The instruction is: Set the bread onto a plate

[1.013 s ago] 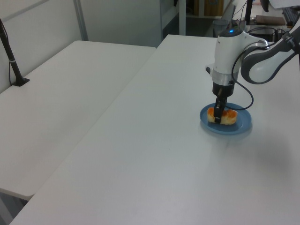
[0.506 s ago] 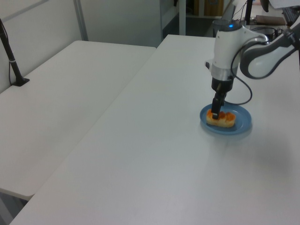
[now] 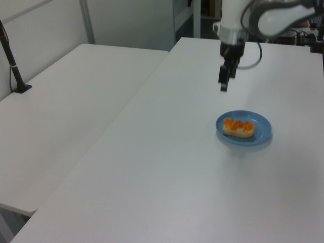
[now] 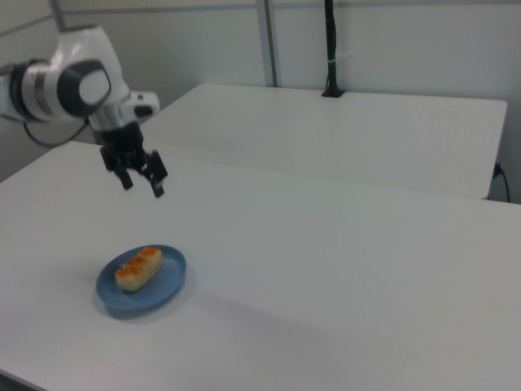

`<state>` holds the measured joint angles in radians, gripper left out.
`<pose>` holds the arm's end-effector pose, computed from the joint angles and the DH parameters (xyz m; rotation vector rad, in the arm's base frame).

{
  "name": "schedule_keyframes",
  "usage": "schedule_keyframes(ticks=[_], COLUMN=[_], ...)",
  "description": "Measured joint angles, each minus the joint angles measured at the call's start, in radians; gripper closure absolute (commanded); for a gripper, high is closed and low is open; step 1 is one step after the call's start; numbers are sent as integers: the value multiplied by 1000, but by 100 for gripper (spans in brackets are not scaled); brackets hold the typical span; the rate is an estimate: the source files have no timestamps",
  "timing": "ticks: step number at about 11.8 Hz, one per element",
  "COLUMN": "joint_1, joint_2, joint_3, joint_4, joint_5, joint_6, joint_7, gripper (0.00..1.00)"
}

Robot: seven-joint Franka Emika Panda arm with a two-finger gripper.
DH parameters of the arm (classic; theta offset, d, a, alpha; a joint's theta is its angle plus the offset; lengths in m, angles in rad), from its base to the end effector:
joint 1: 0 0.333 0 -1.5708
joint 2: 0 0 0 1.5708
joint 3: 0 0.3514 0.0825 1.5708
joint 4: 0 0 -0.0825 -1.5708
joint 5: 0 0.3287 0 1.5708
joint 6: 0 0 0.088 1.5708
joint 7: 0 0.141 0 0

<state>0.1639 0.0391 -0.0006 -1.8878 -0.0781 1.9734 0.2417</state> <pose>0.5218 0.0784 0.5072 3.0775 -0.0761 0.0926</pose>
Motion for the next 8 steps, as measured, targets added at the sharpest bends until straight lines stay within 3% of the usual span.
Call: schedule_keyframes(ticks=[2, 8], joint_1=[-19, -79], joint_2=[-5, -7], joint_3=[-1, -4], joint_4=[129, 296], joint_5=[0, 0], joint_6=[-133, -329], joint_7=[-1, -27], gripper=[0, 0])
